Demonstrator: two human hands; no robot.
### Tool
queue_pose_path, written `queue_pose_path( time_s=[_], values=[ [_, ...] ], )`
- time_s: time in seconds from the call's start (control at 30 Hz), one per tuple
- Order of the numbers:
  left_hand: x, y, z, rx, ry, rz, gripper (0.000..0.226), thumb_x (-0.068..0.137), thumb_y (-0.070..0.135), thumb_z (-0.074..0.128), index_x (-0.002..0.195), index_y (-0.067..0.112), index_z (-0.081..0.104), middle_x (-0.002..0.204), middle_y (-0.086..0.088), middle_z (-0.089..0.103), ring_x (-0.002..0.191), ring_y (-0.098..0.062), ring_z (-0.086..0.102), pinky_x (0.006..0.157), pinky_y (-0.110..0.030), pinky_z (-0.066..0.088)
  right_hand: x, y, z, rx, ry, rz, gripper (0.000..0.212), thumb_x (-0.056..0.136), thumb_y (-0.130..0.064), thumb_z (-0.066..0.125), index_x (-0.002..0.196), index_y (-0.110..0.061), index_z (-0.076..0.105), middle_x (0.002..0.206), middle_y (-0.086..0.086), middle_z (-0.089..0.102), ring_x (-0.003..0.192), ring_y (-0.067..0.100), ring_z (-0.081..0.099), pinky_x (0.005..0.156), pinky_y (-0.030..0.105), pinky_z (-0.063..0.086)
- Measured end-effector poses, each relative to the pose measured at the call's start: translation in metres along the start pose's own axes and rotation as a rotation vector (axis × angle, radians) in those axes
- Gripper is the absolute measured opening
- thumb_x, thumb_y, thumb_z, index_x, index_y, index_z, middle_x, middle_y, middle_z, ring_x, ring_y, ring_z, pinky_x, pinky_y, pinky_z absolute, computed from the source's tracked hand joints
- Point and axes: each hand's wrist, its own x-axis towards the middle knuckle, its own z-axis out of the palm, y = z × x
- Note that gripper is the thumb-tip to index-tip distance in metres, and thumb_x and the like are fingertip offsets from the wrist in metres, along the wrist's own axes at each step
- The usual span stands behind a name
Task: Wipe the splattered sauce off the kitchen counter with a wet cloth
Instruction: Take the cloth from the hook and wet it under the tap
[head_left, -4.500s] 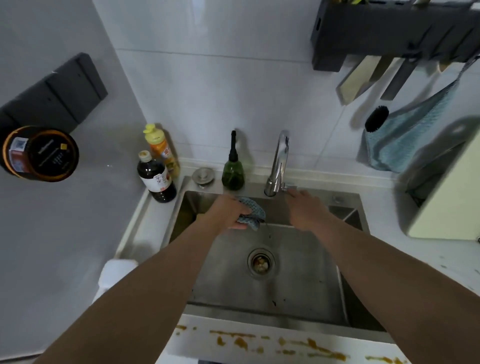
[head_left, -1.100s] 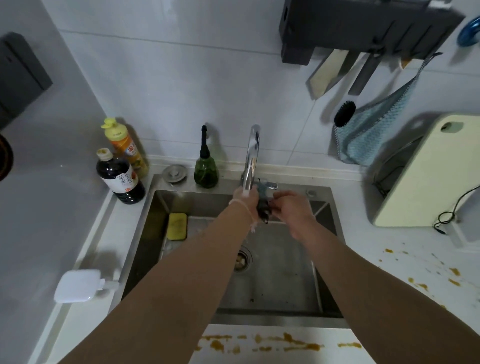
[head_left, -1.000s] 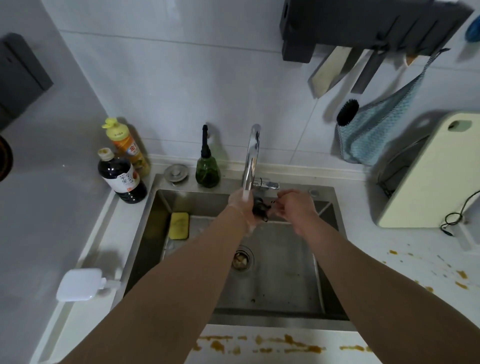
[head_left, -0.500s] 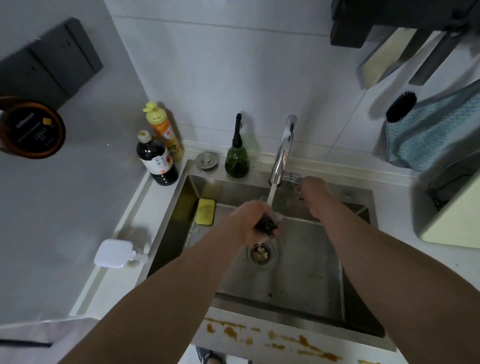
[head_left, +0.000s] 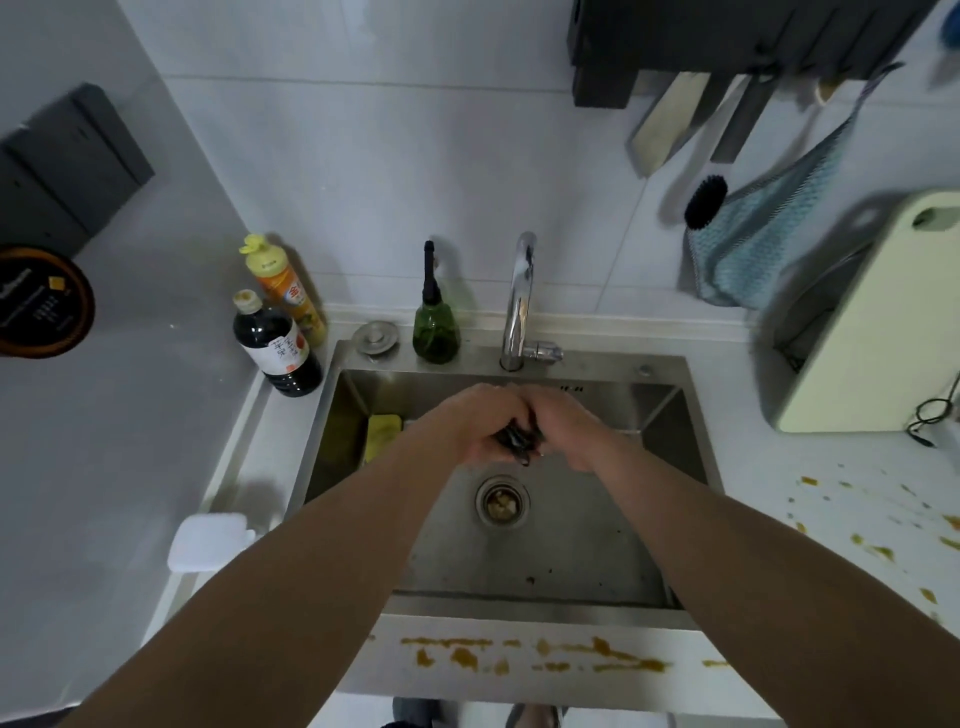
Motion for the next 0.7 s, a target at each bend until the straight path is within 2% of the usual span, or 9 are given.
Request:
queue_pose_path(
  time_s=[0.07, 0.17, 0.23, 0.3, 0.4, 0.5, 0.57, 0.63, 0.7],
  values=[
    [-0.006, -0.001, 0.000, -0.001, -0.045, 0.010, 0.031, 0.090, -0.013, 0.050, 0.119, -0.011, 0.060, 0.103, -0.030, 0.071, 0.090, -0.039, 0.074, 0.083, -0.051, 0.063, -0.002, -0.003, -0.003, -0.035, 0.047, -0.043, 0.027, 0.099, -0.017, 0.049, 0.088, -0.013, 0.074, 0.090, 0.007, 0.073, 0.077, 0.017, 0.065, 0.071, 0.037, 0.051],
    [-0.007, -0.006, 0.000, -0.018, 0.047, 0.074, 0.029, 0.088, -0.010, 0.067, 0.117, -0.012, 0.065, 0.104, -0.032, 0.073, 0.091, -0.042, 0.076, 0.083, -0.055, 0.063, -0.001, -0.006, -0.004, -0.020, 0.155, 0.005, 0.026, 0.089, -0.005, 0.053, 0.083, -0.016, 0.077, 0.086, 0.002, 0.074, 0.079, 0.020, 0.069, 0.076, 0.040, 0.059],
    [-0.008, -0.008, -0.001, -0.003, 0.162, 0.103, 0.030, 0.087, -0.002, 0.079, 0.113, -0.009, 0.067, 0.102, -0.027, 0.073, 0.083, -0.037, 0.077, 0.074, -0.051, 0.065, 0.001, -0.008, -0.007, -0.033, 0.294, 0.053, 0.027, 0.086, -0.006, 0.055, 0.086, -0.019, 0.079, 0.087, 0.000, 0.076, 0.085, 0.021, 0.072, 0.081, 0.039, 0.061],
    [-0.008, -0.009, -0.003, -0.011, 0.176, 0.101, 0.024, 0.088, 0.003, 0.081, 0.106, -0.004, 0.067, 0.101, -0.023, 0.072, 0.073, -0.030, 0.075, 0.071, -0.050, 0.066, -0.002, -0.010, -0.010, -0.061, 0.371, 0.088, 0.022, 0.089, -0.014, 0.057, 0.090, -0.019, 0.078, 0.088, 0.001, 0.075, 0.086, 0.022, 0.072, 0.081, 0.039, 0.061],
    [-0.011, -0.005, 0.001, -0.114, 0.099, 0.114, 0.015, 0.095, 0.003, 0.072, 0.108, 0.002, 0.066, 0.113, -0.021, 0.068, 0.094, -0.035, 0.073, 0.082, -0.050, 0.064, -0.017, -0.014, -0.008, 0.248, 0.282, 0.144, 0.027, 0.098, -0.030, 0.058, 0.100, -0.009, 0.074, 0.092, 0.014, 0.076, 0.081, 0.032, 0.074, 0.077, 0.051, 0.063],
    [-0.013, -0.004, 0.012, -0.179, -0.010, 0.153, 0.016, 0.101, 0.004, 0.064, 0.116, 0.004, 0.068, 0.123, -0.023, 0.068, 0.109, -0.039, 0.070, 0.088, -0.050, 0.063, -0.033, -0.019, -0.008, 0.580, 0.072, 0.206, 0.045, 0.101, -0.048, 0.051, 0.103, -0.008, 0.073, 0.103, 0.021, 0.075, 0.082, 0.035, 0.074, 0.067, 0.043, 0.061],
    [-0.008, -0.007, 0.017, -0.109, -0.027, 0.177, 0.013, 0.102, 0.005, 0.062, 0.113, 0.006, 0.070, 0.122, -0.023, 0.070, 0.109, -0.038, 0.071, 0.089, -0.048, 0.063, -0.037, -0.017, -0.013, 0.720, 0.015, 0.180, 0.043, 0.102, -0.041, 0.051, 0.096, -0.007, 0.076, 0.101, 0.020, 0.075, 0.084, 0.035, 0.075, 0.065, 0.043, 0.060],
    [0.000, -0.009, 0.023, 0.051, 0.004, 0.230, 0.015, 0.100, 0.006, 0.065, 0.114, 0.006, 0.072, 0.127, -0.021, 0.070, 0.114, -0.036, 0.070, 0.094, -0.038, 0.060, -0.039, -0.013, -0.016, 0.726, 0.047, 0.160, 0.036, 0.103, -0.030, 0.052, 0.106, -0.003, 0.074, 0.108, 0.021, 0.074, 0.096, 0.037, 0.074, 0.075, 0.048, 0.061],
    [0.000, -0.010, 0.031, 0.268, 0.083, 0.301, 0.023, 0.097, 0.011, 0.072, 0.118, 0.003, 0.073, 0.123, -0.011, 0.072, 0.112, -0.027, 0.070, 0.080, -0.019, 0.055, -0.041, -0.005, -0.020, 0.708, 0.108, 0.165, 0.036, 0.101, -0.025, 0.053, 0.122, 0.002, 0.066, 0.120, 0.023, 0.070, 0.111, 0.038, 0.068, 0.090, 0.049, 0.058]
  ],
)
